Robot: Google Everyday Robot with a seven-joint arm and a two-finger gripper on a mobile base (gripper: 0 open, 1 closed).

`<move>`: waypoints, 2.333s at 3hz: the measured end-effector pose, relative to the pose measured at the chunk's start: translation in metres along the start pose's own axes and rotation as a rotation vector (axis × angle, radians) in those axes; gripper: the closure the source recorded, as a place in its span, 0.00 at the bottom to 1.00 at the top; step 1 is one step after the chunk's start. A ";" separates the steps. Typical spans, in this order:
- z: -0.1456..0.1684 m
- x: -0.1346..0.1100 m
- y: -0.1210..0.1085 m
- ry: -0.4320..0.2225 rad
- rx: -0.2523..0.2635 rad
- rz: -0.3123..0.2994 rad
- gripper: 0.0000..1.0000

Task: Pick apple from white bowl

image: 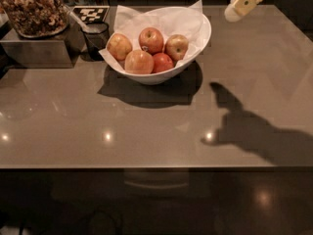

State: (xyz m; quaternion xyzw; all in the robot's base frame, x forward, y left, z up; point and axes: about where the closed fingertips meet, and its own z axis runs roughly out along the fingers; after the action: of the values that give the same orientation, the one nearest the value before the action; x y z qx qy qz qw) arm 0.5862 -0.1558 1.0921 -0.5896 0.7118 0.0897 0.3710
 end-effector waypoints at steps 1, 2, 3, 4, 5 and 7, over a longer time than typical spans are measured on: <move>0.033 -0.007 -0.004 -0.023 -0.039 0.004 0.00; 0.072 -0.023 -0.006 -0.018 -0.088 -0.045 0.00; 0.104 -0.031 -0.006 0.012 -0.105 -0.093 0.00; 0.134 -0.019 -0.006 0.067 -0.068 -0.097 0.00; 0.134 -0.019 -0.006 0.067 -0.068 -0.097 0.00; 0.191 0.005 -0.021 0.085 -0.138 -0.044 0.00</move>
Offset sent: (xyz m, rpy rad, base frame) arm 0.0578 0.0956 -0.0513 -0.0404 0.0600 0.1823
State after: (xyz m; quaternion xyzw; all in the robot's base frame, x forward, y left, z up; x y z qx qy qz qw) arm 0.6858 -0.0579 0.9599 -0.6325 0.7059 0.1052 0.3010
